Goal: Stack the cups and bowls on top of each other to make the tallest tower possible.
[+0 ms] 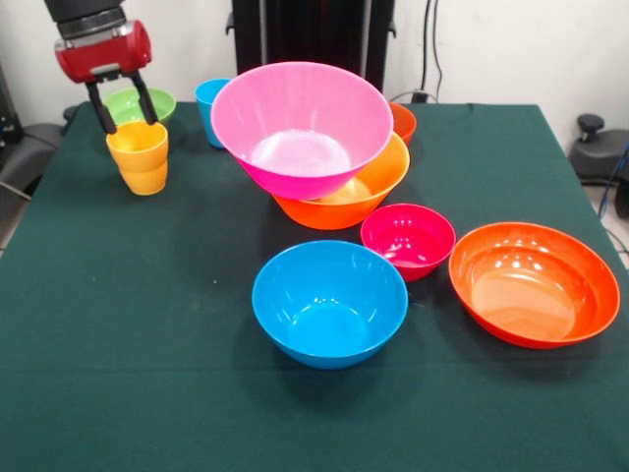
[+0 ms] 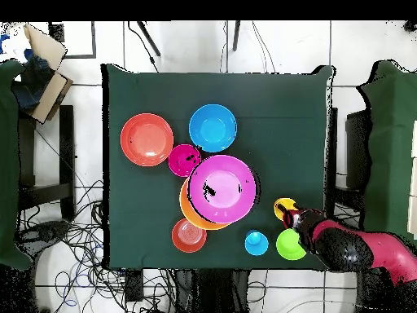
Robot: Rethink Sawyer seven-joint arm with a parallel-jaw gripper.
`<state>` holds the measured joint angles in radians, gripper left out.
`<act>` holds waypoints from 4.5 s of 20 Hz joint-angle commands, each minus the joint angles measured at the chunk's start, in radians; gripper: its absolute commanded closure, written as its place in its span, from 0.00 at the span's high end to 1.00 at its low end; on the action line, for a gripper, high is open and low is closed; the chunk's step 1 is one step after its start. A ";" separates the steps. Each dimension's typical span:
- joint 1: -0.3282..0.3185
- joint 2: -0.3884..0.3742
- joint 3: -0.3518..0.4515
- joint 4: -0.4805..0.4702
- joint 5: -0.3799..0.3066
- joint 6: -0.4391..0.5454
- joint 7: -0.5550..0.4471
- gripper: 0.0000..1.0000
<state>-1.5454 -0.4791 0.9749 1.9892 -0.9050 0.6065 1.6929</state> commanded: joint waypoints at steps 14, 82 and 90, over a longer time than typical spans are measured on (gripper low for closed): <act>0.004 0.009 0.015 -0.104 -0.005 0.166 -0.422 1.00; 0.055 0.078 -0.054 -0.099 -0.065 0.046 -0.291 1.00; 0.012 0.001 0.000 -0.054 -0.028 0.115 -0.369 1.00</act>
<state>-1.5475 -0.4437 0.9760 1.9827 -0.9312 0.6127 1.6594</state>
